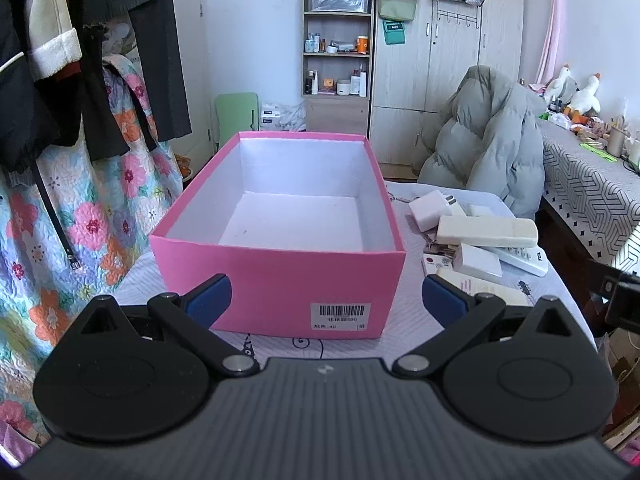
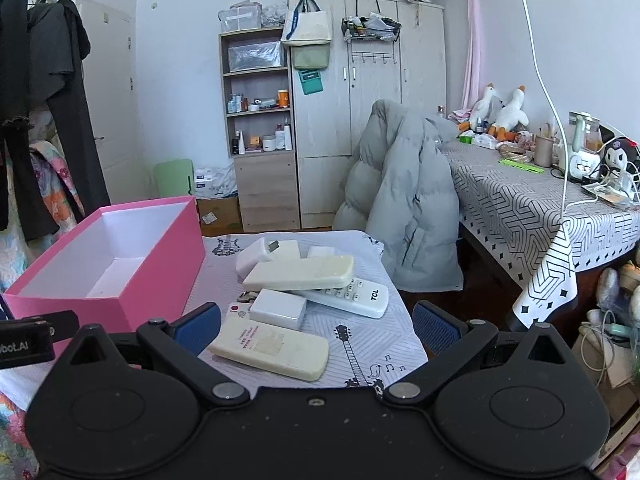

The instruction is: Organize rigid objects

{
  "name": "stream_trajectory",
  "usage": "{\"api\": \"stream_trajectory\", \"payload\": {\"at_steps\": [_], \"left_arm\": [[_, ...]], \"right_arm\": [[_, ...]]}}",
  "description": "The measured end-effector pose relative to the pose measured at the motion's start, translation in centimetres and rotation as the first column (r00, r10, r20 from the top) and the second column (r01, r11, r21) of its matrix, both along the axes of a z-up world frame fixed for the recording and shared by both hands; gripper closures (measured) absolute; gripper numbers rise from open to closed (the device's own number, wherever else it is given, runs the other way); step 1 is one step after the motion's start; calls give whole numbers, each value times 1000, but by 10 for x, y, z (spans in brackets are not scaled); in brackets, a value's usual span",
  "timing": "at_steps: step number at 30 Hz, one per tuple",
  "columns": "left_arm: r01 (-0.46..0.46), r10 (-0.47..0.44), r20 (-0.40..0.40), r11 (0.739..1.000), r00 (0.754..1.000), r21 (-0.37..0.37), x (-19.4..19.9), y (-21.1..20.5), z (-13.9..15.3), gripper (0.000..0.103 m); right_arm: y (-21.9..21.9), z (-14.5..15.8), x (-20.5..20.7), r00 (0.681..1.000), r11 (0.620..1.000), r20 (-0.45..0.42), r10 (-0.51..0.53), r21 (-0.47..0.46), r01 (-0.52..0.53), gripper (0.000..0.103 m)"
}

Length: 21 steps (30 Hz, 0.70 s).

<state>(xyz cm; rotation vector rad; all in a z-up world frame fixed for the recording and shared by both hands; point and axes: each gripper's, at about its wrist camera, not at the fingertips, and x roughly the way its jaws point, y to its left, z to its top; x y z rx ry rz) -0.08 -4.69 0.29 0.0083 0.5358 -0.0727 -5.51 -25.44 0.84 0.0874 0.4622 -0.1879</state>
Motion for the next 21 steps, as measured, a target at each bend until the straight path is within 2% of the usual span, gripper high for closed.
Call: {"api": "stream_trajectory", "payload": {"at_steps": [8, 21], "left_arm": [[-39, 39, -8, 999, 999, -15, -4, -2, 1, 0], [-22, 22, -42, 1000, 999, -11, 1, -13, -1, 0]], "right_arm": [[1, 5, -2, 1000, 1000, 20, 18, -17, -18, 0], [-6, -2, -2, 1000, 1000, 12, 19, 14, -19, 0]]}}
